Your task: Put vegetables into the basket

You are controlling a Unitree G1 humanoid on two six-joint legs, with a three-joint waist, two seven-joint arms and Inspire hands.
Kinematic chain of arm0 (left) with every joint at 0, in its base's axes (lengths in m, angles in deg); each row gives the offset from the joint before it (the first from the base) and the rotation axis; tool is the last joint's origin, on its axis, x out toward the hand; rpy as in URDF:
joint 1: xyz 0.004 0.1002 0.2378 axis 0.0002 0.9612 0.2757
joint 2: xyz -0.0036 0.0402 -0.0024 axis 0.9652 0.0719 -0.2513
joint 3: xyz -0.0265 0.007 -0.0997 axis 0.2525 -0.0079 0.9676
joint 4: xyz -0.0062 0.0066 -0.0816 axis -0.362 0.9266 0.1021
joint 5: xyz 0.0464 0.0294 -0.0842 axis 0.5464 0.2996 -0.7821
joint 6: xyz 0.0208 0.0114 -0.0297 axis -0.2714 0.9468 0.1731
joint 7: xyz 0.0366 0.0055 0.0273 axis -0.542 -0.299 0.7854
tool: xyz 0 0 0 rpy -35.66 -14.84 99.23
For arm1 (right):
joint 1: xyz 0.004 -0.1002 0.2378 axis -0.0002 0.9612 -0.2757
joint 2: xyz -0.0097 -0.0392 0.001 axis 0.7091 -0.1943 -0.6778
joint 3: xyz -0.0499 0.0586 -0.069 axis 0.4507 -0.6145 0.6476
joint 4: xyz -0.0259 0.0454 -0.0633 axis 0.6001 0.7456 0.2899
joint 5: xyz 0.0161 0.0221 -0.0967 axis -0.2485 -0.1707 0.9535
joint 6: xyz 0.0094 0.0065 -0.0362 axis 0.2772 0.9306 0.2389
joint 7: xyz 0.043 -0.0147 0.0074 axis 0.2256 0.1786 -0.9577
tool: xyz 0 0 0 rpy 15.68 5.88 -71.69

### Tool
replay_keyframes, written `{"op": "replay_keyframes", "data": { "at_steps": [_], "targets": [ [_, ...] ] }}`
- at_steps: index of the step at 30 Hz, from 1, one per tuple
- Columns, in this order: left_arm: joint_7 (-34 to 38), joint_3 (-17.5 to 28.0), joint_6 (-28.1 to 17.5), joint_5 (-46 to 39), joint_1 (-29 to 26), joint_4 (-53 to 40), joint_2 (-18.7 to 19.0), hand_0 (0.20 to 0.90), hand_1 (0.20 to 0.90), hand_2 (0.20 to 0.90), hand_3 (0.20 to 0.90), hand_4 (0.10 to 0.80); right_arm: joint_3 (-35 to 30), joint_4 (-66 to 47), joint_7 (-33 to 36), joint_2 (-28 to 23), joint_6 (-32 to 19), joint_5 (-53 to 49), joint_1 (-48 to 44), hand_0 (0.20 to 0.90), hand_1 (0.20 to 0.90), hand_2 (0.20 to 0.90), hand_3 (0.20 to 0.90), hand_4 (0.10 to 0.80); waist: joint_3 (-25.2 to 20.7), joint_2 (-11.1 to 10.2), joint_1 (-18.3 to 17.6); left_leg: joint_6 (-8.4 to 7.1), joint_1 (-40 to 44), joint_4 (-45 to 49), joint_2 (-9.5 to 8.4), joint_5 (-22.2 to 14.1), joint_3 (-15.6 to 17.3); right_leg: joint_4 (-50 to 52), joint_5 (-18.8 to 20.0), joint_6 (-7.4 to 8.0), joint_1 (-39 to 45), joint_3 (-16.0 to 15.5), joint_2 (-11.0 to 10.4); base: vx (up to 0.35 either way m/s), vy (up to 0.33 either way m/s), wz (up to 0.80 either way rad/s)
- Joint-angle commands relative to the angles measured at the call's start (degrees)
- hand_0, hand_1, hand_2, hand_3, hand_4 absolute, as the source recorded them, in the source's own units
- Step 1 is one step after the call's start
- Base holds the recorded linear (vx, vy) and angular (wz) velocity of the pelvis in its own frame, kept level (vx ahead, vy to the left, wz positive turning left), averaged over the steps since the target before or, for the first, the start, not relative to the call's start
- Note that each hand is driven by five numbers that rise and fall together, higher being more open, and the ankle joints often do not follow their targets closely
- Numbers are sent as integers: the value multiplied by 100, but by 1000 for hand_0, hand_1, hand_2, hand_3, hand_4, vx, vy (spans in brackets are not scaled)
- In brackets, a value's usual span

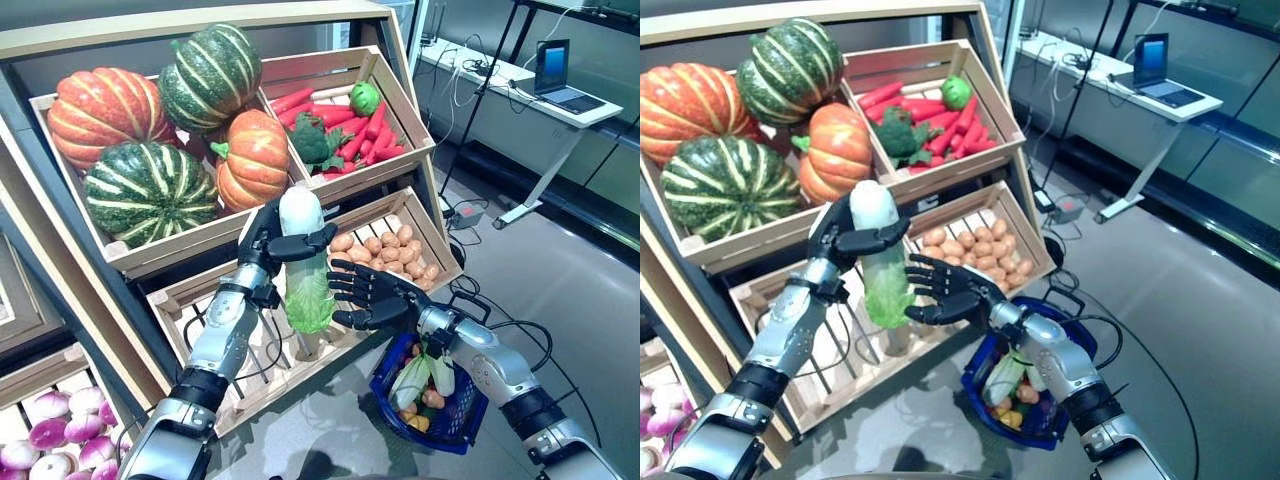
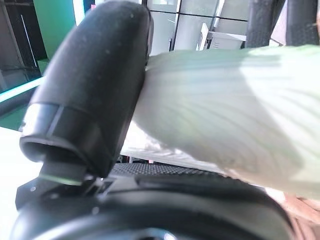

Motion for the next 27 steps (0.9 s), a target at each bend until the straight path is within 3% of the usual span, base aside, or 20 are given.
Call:
{"op": "replay_keyframes", "data": {
  "at_steps": [1, 7, 12, 17, 27],
  "targets": [
    [-627, -474, -421, -538, -536, -764, -413, 300, 300, 300, 300, 400, 316, 119, 73, 580, -258, -242, -1067, 900, 900, 900, 900, 800, -546, 38, 40, 142, -313, -40, -219, -33, -86, 62, 52, -251, -16, 120, -133, 19, 4, 5],
    [-696, -653, -472, -621, -540, -948, -604, 300, 300, 300, 300, 400, 434, 563, 901, 817, -241, -77, -1250, 900, 900, 900, 900, 800, -559, 23, 99, 159, -307, -40, -246, -56, -139, 52, 61, -261, -1, 113, -145, 17, 6, 6],
    [-518, -830, -602, -652, -554, -1150, -761, 300, 300, 300, 300, 400, 330, 826, 2307, 1021, -684, 498, -1395, 900, 900, 900, 900, 800, -526, 36, 121, 183, -306, -40, -277, -76, -206, 65, 77, -268, -17, 172, -159, 1, 2, 1],
    [-344, -884, -637, -726, -545, -1242, -856, 300, 300, 300, 300, 400, 236, 762, 3137, 1199, -838, 827, -1476, 900, 900, 900, 900, 800, -479, 51, 119, 199, -279, -40, -287, -87, -215, 66, 92, -268, -9, 218, -178, 0, 0, 0],
    [-214, -832, -619, -628, -489, -1430, -865, 300, 300, 300, 300, 400, 201, 540, 3501, 1294, -627, 1225, -1241, 900, 900, 900, 900, 800, -444, 54, 114, 208, -276, -40, -294, -96, -258, 50, 109, -245, -15, 243, -216, 0, 0, 0]
  ]
}}
